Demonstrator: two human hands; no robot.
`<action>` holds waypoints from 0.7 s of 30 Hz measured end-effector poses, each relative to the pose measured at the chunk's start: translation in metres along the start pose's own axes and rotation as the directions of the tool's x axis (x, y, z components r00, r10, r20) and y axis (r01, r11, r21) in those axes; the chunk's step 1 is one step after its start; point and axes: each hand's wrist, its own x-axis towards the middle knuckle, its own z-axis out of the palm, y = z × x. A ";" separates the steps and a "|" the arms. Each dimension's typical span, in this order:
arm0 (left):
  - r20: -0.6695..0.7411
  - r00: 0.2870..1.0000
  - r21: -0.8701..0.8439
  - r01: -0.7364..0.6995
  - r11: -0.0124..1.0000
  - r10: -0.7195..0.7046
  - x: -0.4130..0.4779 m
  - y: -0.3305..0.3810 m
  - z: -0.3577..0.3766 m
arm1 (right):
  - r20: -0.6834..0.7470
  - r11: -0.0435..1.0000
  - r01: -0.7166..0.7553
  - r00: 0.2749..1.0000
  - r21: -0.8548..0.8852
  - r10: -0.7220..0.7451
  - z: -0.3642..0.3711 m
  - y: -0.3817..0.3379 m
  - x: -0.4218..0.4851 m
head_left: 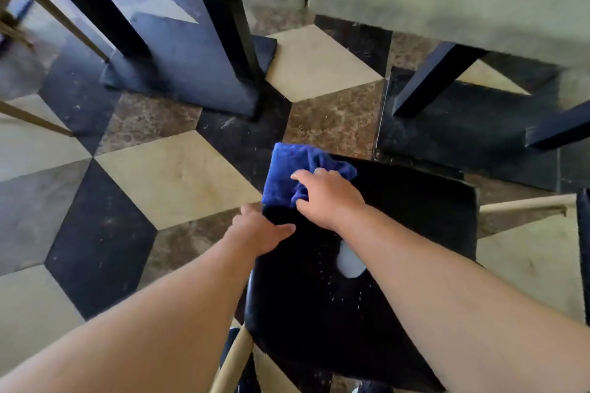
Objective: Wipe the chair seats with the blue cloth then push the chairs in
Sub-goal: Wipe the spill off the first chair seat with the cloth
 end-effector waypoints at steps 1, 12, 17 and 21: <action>0.054 0.998 -0.095 0.044 0.994 -0.039 0.005 -0.006 0.016 | -0.030 1.000 0.012 0.999 -0.017 -0.012 0.007 -0.002 0.007; -0.346 0.932 -0.377 -0.035 0.925 -0.106 0.013 -0.027 0.081 | -0.252 0.988 0.052 0.964 -0.147 -0.088 0.027 0.002 0.050; -0.407 0.902 -0.340 -0.007 0.940 -0.141 0.020 -0.027 0.087 | -0.278 0.987 0.083 0.953 -0.141 -0.119 0.028 0.007 0.057; -0.374 0.912 -0.381 0.013 0.924 -0.167 0.022 -0.030 0.085 | -0.248 0.994 0.079 0.964 -0.069 -0.094 0.027 0.005 0.056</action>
